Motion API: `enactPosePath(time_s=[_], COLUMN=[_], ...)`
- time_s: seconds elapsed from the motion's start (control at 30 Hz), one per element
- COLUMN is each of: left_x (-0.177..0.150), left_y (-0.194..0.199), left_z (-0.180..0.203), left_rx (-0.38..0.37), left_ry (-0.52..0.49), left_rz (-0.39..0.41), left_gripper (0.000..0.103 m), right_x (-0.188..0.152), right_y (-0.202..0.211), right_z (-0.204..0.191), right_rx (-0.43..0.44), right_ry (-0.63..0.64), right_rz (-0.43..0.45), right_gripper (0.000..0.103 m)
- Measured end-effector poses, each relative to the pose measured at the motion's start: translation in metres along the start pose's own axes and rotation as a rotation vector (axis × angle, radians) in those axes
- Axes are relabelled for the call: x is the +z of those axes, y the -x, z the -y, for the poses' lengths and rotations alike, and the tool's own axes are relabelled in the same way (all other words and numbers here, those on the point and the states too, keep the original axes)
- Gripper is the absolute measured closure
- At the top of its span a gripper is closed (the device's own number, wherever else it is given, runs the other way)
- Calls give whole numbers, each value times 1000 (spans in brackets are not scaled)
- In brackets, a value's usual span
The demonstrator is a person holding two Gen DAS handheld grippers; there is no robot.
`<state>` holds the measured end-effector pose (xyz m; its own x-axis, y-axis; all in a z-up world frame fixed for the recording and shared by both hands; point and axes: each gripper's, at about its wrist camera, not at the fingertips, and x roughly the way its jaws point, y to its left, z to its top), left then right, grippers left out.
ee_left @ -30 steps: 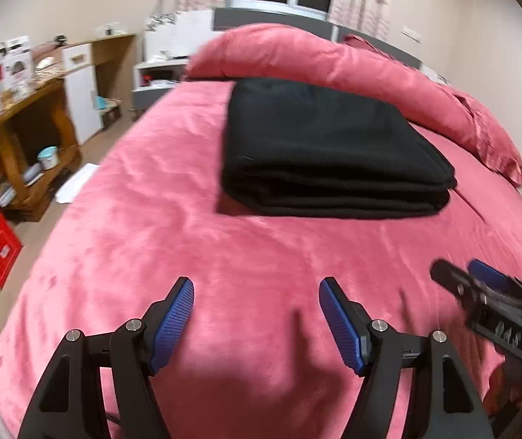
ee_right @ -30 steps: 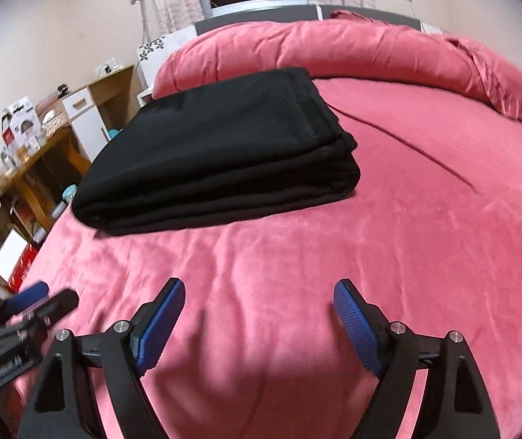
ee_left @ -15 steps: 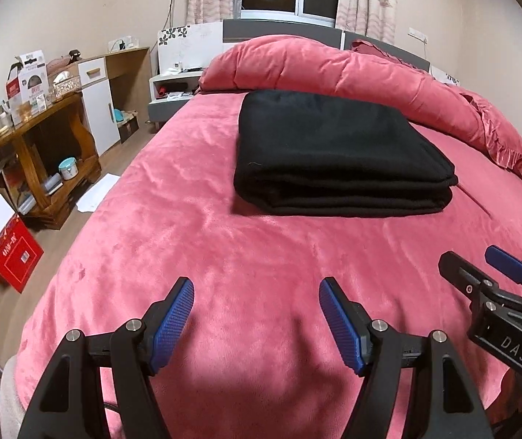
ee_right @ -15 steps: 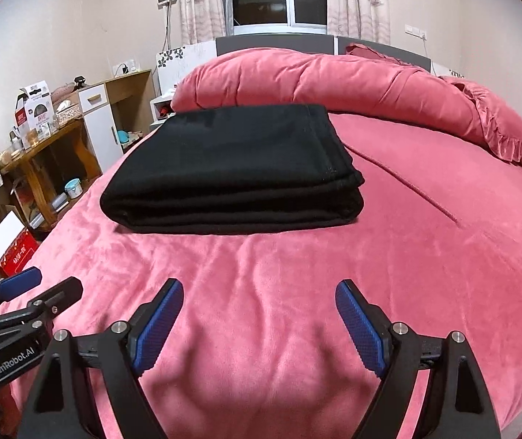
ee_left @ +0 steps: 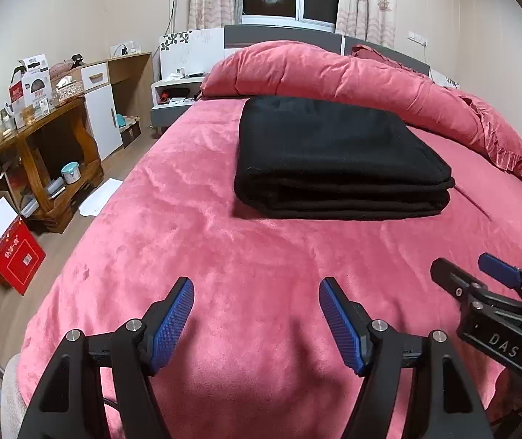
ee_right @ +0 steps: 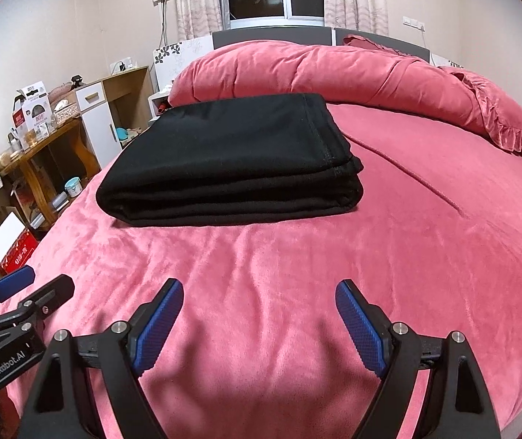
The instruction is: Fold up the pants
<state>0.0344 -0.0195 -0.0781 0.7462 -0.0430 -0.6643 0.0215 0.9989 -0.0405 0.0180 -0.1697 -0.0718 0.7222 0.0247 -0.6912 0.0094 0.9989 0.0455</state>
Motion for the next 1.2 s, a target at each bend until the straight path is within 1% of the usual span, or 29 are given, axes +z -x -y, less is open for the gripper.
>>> enactPosePath(time_s=[0.37,0.53,0.8,1.2], left_x=[-2,-2,-2,-2], left_y=[7,6,2,1], left_z=[4,5,1,1], left_rx=[7,6,15,17], left_ry=[-16,-23,-2,-6], left_rz=[32,26,7,3], left_gripper=[32,32,32,32], right_x=[-1,-1,-3,-3], right_y=[-3,-3,-5,-6], right_z=[2,4,5,5], right_rx=[4,4,2,2], right_ry=[-5,-8,-7,-9], right_rz=[-12,-12,-18,-23], right_gripper=[18,18,18,18])
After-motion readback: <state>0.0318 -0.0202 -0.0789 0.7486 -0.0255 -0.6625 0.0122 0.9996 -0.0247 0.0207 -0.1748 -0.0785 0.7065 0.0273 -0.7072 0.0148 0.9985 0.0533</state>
